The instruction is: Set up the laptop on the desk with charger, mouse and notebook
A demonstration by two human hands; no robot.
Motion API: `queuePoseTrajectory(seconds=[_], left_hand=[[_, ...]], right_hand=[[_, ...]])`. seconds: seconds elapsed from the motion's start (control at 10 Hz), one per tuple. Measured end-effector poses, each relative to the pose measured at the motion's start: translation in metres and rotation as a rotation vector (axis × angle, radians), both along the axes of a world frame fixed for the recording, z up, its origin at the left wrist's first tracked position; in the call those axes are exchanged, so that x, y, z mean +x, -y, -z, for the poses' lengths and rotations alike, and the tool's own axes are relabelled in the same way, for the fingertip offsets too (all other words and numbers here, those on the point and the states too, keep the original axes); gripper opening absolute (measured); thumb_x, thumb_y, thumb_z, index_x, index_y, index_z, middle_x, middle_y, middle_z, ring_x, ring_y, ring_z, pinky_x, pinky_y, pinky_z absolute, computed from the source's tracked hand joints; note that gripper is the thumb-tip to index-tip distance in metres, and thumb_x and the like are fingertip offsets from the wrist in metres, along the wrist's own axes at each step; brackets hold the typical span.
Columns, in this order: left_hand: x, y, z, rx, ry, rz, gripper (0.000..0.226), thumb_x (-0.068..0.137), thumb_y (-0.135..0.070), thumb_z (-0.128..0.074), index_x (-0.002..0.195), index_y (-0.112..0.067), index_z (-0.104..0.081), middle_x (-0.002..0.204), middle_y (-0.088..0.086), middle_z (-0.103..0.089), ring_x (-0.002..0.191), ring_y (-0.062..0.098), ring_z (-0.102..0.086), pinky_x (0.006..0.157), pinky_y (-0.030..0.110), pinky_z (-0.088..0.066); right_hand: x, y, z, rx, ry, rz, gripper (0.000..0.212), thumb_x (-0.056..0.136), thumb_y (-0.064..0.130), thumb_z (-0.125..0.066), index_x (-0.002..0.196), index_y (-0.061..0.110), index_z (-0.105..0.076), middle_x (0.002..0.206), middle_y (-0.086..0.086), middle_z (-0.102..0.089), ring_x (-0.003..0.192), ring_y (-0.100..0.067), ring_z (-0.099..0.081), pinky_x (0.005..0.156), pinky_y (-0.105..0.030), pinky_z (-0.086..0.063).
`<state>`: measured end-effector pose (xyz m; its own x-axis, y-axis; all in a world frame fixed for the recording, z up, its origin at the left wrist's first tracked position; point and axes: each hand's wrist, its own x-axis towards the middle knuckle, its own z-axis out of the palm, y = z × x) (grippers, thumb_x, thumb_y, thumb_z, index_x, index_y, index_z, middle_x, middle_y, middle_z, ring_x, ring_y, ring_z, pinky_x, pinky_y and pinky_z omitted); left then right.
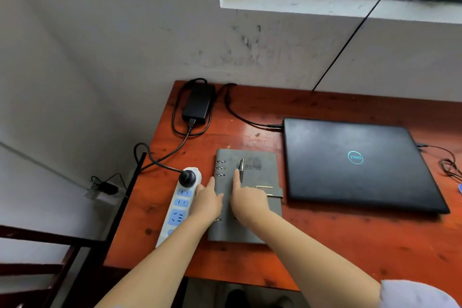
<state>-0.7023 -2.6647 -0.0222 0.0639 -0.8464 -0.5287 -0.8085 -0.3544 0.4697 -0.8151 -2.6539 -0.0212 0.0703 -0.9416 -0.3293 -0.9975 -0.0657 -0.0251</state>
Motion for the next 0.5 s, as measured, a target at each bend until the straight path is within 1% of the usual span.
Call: queuePoseTrajectory(seconds=[0.1,0.2,0.3,0.4,0.5], left_hand=[[0.001,0.000,0.000,-0.011,0.013,0.014,0.061,0.095,-0.030,-0.046,0.149,-0.021,-0.019,0.145,0.018,-0.028,0.129,0.032,-0.042,0.104,0.039,-0.037],[0.000,0.000,0.001,-0.011,0.018,0.009,0.061,0.095,-0.029,-0.047,0.149,-0.021,-0.019,0.146,0.017,-0.027,0.128,0.032,-0.042,0.104,0.039,-0.038],[0.001,-0.002,-0.002,-0.014,-0.001,0.012,0.060,0.095,-0.028,-0.047,0.149,-0.020,-0.021,0.145,0.017,-0.028,0.125,0.032,-0.045,0.104,0.038,-0.040],[0.004,-0.006,-0.004,-0.038,-0.029,0.018,0.055,0.096,-0.023,-0.046,0.146,-0.015,-0.026,0.143,0.016,-0.032,0.119,0.029,-0.050,0.100,0.034,-0.042],[0.018,-0.035,-0.008,-0.090,-0.026,0.069,0.046,0.095,-0.022,-0.045,0.140,-0.014,-0.036,0.135,0.014,-0.042,0.116,0.028,-0.052,0.096,0.035,-0.043]], right_hand=[[0.002,-0.002,0.010,-0.014,-0.066,-0.047,0.079,0.086,0.009,-0.046,0.145,-0.002,0.005,0.100,-0.009,-0.070,0.085,-0.027,-0.068,0.061,-0.031,-0.035],[-0.002,0.000,0.014,-0.030,-0.079,-0.124,0.074,0.090,0.016,-0.043,0.147,-0.001,0.001,0.103,-0.009,-0.070,0.088,-0.028,-0.068,0.062,-0.031,-0.035],[-0.007,-0.003,0.002,-0.018,0.047,-0.080,0.060,0.099,0.036,-0.026,0.149,0.011,-0.002,0.104,-0.014,-0.069,0.090,-0.031,-0.066,0.063,-0.033,-0.035],[-0.040,-0.002,-0.030,-0.010,0.268,0.095,0.056,0.098,0.044,-0.022,0.148,0.026,-0.007,0.102,-0.015,-0.069,0.089,-0.034,-0.064,0.065,-0.036,-0.040],[-0.101,-0.006,-0.080,-0.076,0.664,0.355,0.050,0.097,0.037,-0.034,0.145,0.027,-0.025,0.074,0.000,-0.071,0.064,-0.012,-0.063,0.067,-0.029,-0.049]])
